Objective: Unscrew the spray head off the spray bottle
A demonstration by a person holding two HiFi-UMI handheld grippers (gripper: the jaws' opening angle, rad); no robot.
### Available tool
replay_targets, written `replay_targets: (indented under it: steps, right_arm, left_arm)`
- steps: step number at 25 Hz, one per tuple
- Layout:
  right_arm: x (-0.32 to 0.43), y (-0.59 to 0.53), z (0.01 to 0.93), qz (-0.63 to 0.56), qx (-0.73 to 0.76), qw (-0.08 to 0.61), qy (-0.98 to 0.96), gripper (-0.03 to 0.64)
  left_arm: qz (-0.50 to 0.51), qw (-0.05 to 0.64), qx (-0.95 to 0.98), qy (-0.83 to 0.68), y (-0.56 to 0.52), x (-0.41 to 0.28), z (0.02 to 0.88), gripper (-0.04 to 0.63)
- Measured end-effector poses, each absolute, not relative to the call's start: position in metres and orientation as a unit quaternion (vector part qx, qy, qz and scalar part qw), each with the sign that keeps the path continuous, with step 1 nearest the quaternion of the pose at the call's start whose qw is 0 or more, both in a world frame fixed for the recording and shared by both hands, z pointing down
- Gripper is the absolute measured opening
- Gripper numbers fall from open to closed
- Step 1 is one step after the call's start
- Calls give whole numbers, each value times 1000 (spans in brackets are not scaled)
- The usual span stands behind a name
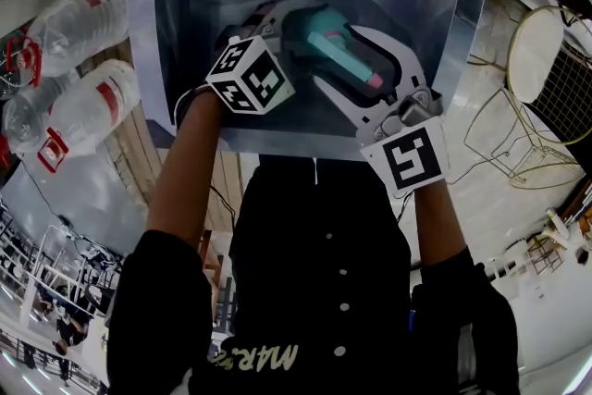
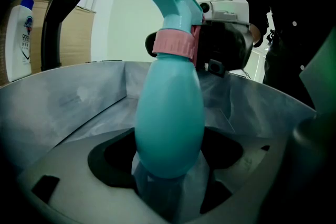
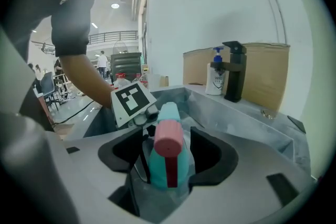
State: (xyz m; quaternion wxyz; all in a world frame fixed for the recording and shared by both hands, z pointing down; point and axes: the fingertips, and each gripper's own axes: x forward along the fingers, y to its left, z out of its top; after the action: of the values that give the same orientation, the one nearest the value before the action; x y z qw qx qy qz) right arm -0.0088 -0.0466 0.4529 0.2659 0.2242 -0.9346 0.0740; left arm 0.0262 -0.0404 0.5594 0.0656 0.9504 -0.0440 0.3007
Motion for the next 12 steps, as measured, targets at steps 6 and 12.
replay_targets:
  steps: [6,12]
  right_arm:
    - [-17,-56,459,30,240,255,-936,186]
    - [-21,-47,452,22,140,242,-960,161]
  left_arm:
    - [300,65,951,-43,-41,25,560,390]
    - [302,56,951,-23,-33,26,559,390]
